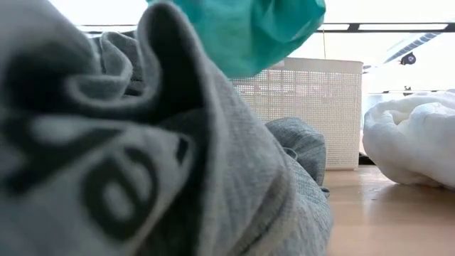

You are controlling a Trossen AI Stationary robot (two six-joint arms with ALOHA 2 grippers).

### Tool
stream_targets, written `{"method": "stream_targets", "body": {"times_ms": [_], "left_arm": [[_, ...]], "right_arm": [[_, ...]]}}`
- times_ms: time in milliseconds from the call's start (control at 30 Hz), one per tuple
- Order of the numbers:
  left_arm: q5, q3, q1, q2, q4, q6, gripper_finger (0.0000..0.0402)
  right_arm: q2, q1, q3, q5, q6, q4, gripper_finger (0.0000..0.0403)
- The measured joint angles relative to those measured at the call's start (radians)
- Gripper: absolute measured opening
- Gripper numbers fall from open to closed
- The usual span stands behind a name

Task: Sort clothes
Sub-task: Put the blue blouse in the bin

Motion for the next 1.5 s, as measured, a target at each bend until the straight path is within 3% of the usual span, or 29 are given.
{"method": "stream_targets", "body": {"times_ms": [300, 500, 700, 933, 1100, 1500], "left_arm": [[0.034, -0.001, 0.108, 0.010, 0.068, 0.044, 0.0000], [0.091, -0.024, 0.212, 0.038, 0.065, 0.027, 0.0000], [0.200, -0.077, 0.314, 0.063, 0.070, -0.012, 0.0000], [0.233, -0.248, 0.409, 0.063, 0.162, -0.054, 0.0000], [0.366, -0.394, 0.490, 0.063, 0.247, -0.136, 0.0000], [0.434, -0.628, 0.609, 0.059, 0.353, -0.259, 0.0000]], "right_arm": [[-0.021, -0.010, 0.168, 0.183, -0.239, -0.024, 0.0000], [-0.018, -0.036, 0.268, 0.203, -0.364, -0.021, 0.0000], [-0.023, -0.108, 0.283, 0.202, -0.436, -0.045, 0.0000], [-0.026, -0.228, 0.265, 0.126, -0.255, -0.269, 0.0000], [-0.022, -0.331, 0.189, 0.017, -0.141, -0.277, 0.0000], [0.072, -0.508, 0.066, -0.154, 0.030, -0.291, 0.0000]]}}
